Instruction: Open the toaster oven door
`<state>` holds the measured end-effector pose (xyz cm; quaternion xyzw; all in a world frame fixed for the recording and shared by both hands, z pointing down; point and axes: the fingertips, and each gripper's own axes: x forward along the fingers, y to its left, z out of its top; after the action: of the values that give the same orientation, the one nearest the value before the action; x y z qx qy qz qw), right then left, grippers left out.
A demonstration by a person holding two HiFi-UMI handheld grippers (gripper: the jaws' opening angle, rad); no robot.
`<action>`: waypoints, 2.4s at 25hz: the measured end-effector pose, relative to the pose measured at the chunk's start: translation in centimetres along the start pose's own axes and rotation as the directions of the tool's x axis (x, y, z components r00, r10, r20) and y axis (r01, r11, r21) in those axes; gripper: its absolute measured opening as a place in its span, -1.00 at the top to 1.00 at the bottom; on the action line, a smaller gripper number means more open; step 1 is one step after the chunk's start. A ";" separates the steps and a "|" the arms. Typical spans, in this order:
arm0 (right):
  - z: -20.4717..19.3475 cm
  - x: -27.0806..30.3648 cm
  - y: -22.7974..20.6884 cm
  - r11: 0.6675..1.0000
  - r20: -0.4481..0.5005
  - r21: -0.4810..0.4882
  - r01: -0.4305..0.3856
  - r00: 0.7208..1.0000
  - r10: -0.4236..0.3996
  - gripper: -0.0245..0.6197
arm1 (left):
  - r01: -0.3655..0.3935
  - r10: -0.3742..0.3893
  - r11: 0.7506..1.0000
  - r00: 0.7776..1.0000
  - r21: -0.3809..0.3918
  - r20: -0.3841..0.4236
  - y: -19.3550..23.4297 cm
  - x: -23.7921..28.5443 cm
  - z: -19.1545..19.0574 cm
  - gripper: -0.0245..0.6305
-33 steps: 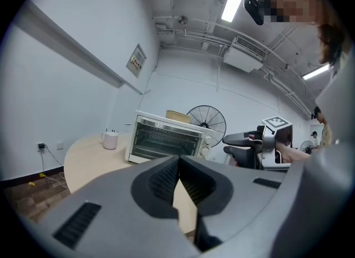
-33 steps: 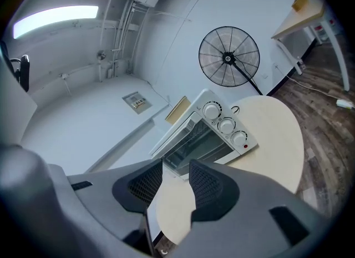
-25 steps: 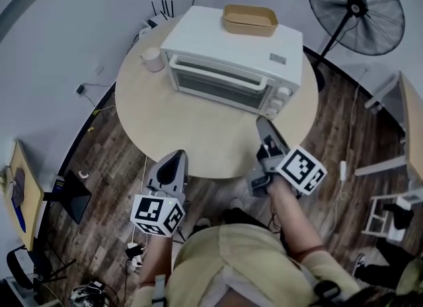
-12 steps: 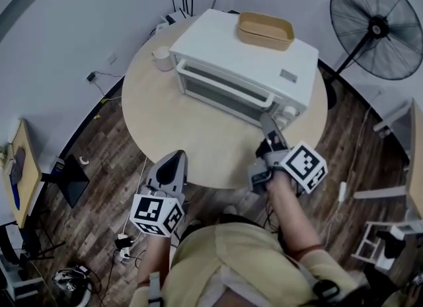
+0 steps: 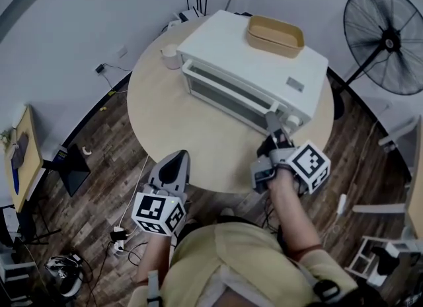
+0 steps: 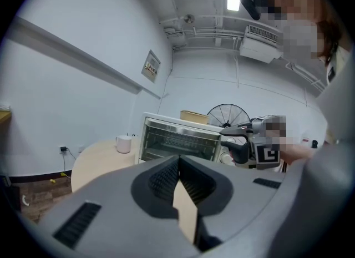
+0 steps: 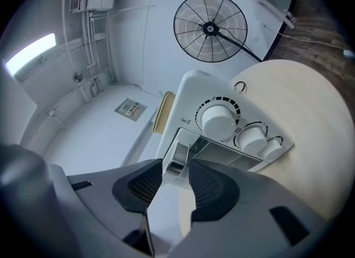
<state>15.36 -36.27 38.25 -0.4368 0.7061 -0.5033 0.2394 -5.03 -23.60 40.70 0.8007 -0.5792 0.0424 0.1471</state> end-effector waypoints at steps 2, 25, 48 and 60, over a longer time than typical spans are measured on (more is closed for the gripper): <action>0.1 0.3 0.2 1.000 -0.006 0.004 -0.011 1.000 0.011 0.51 | -0.010 0.010 1.000 1.000 -0.002 0.002 0.0 -0.1 0.0 0.92; 1.5 2.0 -1.2 0.999 0.023 0.031 0.014 1.000 -0.015 0.51 | -0.099 0.099 0.995 0.995 -0.017 -0.003 1.8 -3.1 -0.7 0.92; -3.7 -1.1 -0.9 0.997 0.039 -0.079 0.016 0.999 -0.013 0.55 | -0.007 0.007 1.000 1.000 -0.008 -0.012 2.9 -5.9 -1.0 0.92; -7.5 -3.4 -2.8 0.983 0.031 -0.151 0.102 0.995 -0.099 0.58 | 0.038 -0.039 0.999 0.999 -0.011 -0.022 3.3 -8.0 -2.0 0.92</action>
<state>12.27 -29.87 43.30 -0.4947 0.7166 -0.4544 0.1878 -10.53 -16.62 41.33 0.8103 -0.5623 0.0453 0.1585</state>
